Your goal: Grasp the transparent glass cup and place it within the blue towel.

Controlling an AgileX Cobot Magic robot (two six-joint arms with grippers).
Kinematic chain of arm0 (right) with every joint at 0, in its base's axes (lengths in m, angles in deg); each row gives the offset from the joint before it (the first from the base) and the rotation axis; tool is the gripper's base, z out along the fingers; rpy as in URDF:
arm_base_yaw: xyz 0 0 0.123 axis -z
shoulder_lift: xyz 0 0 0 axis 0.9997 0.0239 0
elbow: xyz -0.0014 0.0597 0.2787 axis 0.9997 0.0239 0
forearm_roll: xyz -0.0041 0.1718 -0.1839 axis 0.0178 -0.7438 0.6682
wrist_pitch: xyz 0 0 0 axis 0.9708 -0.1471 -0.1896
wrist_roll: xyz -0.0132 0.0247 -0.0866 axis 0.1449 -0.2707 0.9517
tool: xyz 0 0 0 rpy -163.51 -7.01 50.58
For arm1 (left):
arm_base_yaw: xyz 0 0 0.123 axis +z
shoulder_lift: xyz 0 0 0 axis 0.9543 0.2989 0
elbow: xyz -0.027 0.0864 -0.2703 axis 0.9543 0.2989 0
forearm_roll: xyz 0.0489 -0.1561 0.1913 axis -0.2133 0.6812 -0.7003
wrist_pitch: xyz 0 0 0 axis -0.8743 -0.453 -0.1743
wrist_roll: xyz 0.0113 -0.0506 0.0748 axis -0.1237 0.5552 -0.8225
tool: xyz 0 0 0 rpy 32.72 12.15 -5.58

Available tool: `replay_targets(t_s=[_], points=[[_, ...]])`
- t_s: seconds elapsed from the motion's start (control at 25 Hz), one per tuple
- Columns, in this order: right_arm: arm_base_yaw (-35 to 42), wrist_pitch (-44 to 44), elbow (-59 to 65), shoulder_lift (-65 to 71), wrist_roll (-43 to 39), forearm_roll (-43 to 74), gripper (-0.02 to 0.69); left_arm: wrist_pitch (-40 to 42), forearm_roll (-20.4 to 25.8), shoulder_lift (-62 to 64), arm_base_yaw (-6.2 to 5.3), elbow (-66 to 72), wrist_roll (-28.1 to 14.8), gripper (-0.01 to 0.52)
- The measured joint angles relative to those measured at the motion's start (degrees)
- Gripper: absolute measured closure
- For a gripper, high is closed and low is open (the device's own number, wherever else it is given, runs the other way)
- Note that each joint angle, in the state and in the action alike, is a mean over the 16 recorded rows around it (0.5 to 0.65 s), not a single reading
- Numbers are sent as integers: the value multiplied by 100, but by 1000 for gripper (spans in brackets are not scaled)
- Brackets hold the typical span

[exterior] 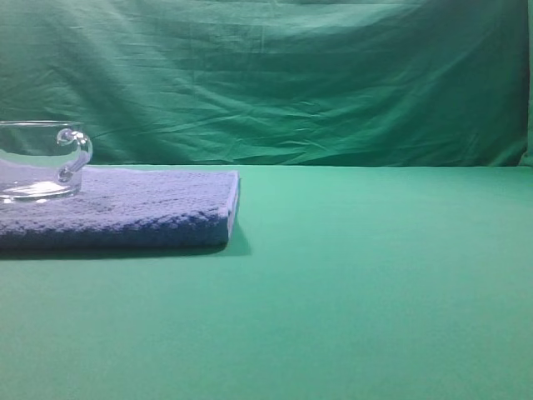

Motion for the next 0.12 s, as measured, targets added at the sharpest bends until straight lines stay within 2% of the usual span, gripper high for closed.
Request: replay_targets(t_s=[0.12], points=[[0, 0, 0, 0, 0, 0, 665, 0, 0, 0, 0, 0, 0, 514]])
